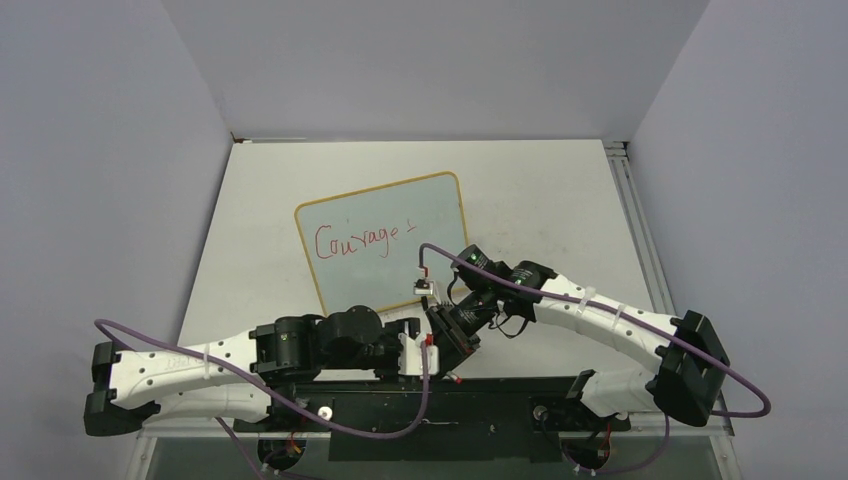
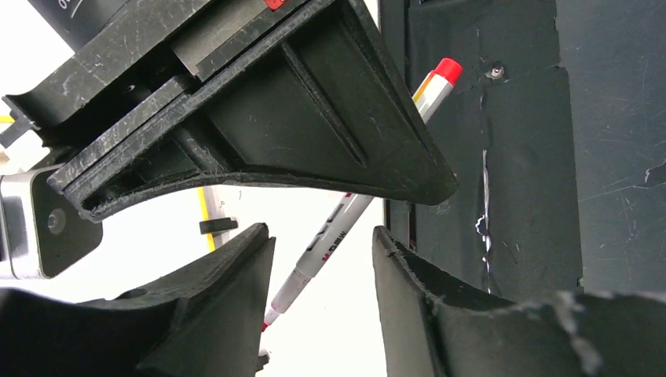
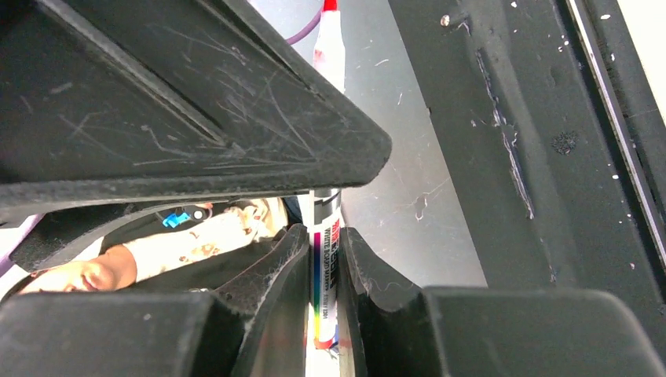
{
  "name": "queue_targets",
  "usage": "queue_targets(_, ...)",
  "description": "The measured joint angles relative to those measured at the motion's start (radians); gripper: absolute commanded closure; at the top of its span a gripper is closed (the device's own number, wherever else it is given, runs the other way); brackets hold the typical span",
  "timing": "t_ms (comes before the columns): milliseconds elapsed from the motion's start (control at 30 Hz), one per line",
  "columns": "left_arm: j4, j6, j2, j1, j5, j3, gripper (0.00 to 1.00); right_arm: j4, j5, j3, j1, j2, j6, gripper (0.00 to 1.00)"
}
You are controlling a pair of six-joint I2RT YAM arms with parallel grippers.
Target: Write a sentence on the whiteboard
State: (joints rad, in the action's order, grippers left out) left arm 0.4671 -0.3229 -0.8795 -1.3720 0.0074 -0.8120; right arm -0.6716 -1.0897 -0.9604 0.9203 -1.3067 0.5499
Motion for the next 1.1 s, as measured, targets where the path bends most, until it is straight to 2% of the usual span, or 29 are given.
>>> queue_targets(233,-0.007,-0.007,-0.015,-0.013,-0.009,0.005,0.75,-0.020,0.000,-0.008,0.005,0.002,-0.015,0.93)
queue_targets(400,0.004,-0.005,-0.026,-0.027,0.004,0.011,0.99,-0.042,0.019,-0.009,-0.002,0.013,-0.015,0.84)
queue_targets(700,-0.050,0.077,-0.026,-0.024,-0.031,0.056,1.00,-0.029,0.155,-0.029,-0.044,0.114,-0.027,0.41)
queue_targets(767,-0.060,0.098,-0.021,-0.011,-0.027,0.073,1.00,-0.023,0.203,-0.029,-0.044,0.156,-0.032,0.35)
queue_targets(933,-0.070,0.137,-0.001,0.074,0.021,0.092,1.00,0.013,0.347,0.010,-0.045,0.283,-0.032,0.30)
queue_targets(1100,-0.100,0.164,0.023,0.145,0.107,0.097,1.00,0.119,0.466,0.155,-0.042,0.436,0.038,0.31)
